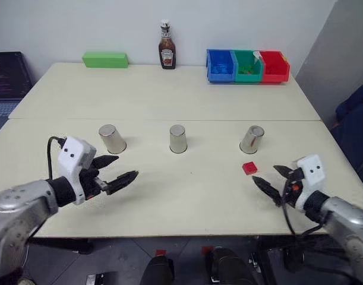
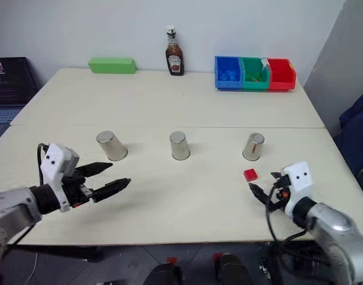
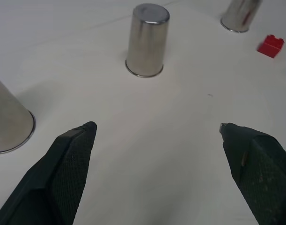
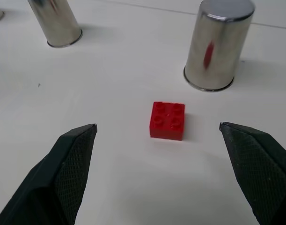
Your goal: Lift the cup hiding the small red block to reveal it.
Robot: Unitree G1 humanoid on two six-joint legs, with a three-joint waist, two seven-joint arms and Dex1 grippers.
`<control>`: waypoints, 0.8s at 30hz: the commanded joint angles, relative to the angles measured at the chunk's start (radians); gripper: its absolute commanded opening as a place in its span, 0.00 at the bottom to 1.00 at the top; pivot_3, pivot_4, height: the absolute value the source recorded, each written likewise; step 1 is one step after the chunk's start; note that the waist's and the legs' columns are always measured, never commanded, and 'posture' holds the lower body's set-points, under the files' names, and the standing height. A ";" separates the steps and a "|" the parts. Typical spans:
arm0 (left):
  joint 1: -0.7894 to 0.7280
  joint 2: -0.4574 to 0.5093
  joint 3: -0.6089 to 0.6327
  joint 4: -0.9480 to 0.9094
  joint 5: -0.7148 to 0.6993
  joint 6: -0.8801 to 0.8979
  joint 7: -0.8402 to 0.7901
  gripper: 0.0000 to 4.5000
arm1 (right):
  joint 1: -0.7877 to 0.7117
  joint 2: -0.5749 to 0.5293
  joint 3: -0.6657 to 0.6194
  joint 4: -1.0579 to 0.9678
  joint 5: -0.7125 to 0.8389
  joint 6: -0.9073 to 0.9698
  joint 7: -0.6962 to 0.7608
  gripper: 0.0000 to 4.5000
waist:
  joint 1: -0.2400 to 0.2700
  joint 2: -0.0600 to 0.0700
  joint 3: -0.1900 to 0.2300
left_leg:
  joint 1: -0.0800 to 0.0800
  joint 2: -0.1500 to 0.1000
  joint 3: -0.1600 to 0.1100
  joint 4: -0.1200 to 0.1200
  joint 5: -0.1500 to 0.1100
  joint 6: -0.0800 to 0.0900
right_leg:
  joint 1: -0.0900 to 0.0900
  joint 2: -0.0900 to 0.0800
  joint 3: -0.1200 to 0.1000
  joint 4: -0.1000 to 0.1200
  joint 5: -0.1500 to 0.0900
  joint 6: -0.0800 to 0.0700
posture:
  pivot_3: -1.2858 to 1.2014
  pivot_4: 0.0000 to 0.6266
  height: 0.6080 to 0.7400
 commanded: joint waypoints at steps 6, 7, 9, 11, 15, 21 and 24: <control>-0.036 0.054 0.020 0.055 -0.031 -0.008 -0.044 1.00 | -0.028 -0.016 -0.038 -0.003 0.064 -0.015 0.004 0.99 | 0.000 0.000 0.000 | 0.000 0.001 0.000 0.000 0.000 0.000 | 0.000 0.000 0.000 0.001 0.000 0.000 | 0.52 0.24 1.00; -0.038 0.054 0.017 0.057 -0.028 -0.013 -0.044 1.00 | -0.023 -0.021 -0.031 -0.006 0.056 -0.023 0.004 0.99 | 0.000 0.000 0.000 | 0.000 0.001 0.000 0.000 0.000 0.000 | 0.000 0.000 0.000 0.001 0.000 0.000 | 0.52 0.24 1.00; -0.042 0.053 0.012 0.059 -0.025 -0.018 -0.042 1.00 | -0.019 -0.025 -0.025 -0.004 0.048 -0.036 0.003 0.99 | 0.001 0.000 0.000 | 0.000 0.000 0.000 0.000 0.000 0.000 | 0.000 0.000 0.000 0.001 0.000 0.000 | 0.52 0.24 1.00; -0.045 0.053 0.010 0.062 -0.025 -0.020 -0.042 1.00 | -0.024 -0.021 -0.028 0.000 0.055 -0.036 -0.005 0.99 | 0.001 0.000 0.000 | 0.000 0.000 0.000 0.000 0.000 0.000 | 0.000 0.000 0.000 0.001 0.000 0.001 | 0.52 0.24 1.00; -0.054 0.054 -0.001 0.075 -0.012 -0.031 -0.041 1.00 | -0.029 -0.022 -0.017 0.011 0.044 -0.049 -0.015 0.99 | 0.001 0.000 0.000 | 0.000 0.000 0.000 0.000 0.000 0.000 | 0.000 -0.001 0.000 0.001 0.001 0.001 | 0.52 0.24 1.00; -0.071 0.062 -0.002 0.106 -0.005 -0.038 -0.047 1.00 | -0.025 -0.024 -0.016 0.009 0.049 -0.053 -0.023 0.99 | 0.001 0.000 0.000 | 0.000 0.000 0.000 0.000 0.000 0.000 | 0.000 0.000 0.000 0.001 0.001 0.001 | 0.52 0.24 1.00; -0.075 0.066 -0.006 0.114 0.001 -0.044 -0.055 1.00 | -0.026 -0.023 -0.014 0.012 0.042 -0.058 -0.029 0.99 | 0.001 0.000 0.000 | 0.000 0.000 0.000 0.000 0.000 0.000 | 0.000 -0.001 0.000 0.001 0.001 0.001 | 0.52 0.24 1.00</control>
